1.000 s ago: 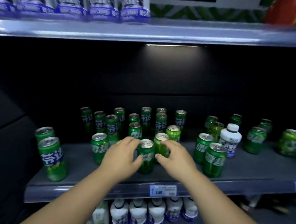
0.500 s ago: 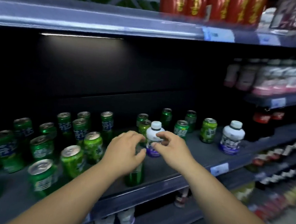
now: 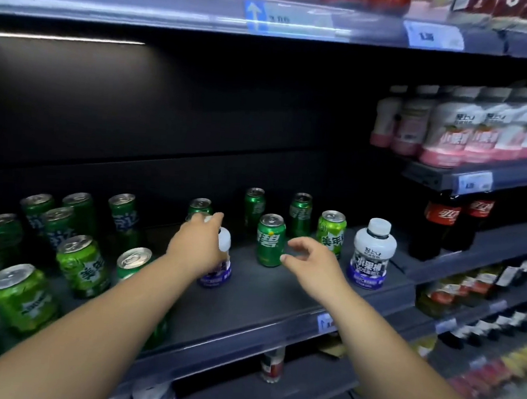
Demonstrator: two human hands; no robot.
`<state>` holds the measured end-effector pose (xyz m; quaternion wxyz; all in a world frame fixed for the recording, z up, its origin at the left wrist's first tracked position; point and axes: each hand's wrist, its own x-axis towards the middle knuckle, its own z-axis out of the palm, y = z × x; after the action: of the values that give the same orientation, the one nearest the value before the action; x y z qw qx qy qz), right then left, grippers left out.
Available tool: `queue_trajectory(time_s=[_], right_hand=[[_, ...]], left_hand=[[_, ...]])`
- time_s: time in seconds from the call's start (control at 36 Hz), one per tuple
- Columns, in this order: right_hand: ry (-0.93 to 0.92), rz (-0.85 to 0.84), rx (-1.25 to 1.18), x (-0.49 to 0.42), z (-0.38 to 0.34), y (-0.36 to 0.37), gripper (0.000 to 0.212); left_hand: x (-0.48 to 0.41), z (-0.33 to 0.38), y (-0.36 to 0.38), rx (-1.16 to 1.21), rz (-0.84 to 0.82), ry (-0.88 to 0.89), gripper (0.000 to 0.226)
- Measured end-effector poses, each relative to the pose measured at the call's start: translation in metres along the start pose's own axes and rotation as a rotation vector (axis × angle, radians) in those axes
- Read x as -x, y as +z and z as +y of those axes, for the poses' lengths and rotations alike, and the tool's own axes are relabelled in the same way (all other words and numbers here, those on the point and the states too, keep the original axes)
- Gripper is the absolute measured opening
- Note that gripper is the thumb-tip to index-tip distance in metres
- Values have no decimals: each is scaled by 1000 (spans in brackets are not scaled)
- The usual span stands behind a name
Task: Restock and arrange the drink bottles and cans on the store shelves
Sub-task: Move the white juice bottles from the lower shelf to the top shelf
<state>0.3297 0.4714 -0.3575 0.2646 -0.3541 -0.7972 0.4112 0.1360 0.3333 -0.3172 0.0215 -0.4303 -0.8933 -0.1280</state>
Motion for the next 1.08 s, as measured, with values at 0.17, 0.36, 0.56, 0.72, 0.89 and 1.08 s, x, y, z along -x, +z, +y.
queue_trajectory(time_s=[0.17,0.36,0.56,0.72,0.89,1.08], right_hand=[[-24,-23,-12,1,17,-18,33],[-66,269,-90,5,52,-54,18],[52,583,-72,4,91,-78,41],[194,456,-38,-5,117,-87,98],[168,315,8,-14,120,-96,87],[113,208,-70,-15,115,-80,77]], left_hand=[[-8,12,-6,34,22,19,80],[-8,64,11,116,18,211,82],[-8,118,48,533,-2,265,99],[-8,131,85,764,-163,187,92],[-11,136,105,859,-180,126,92],[-17,134,118,983,-236,-6,87]])
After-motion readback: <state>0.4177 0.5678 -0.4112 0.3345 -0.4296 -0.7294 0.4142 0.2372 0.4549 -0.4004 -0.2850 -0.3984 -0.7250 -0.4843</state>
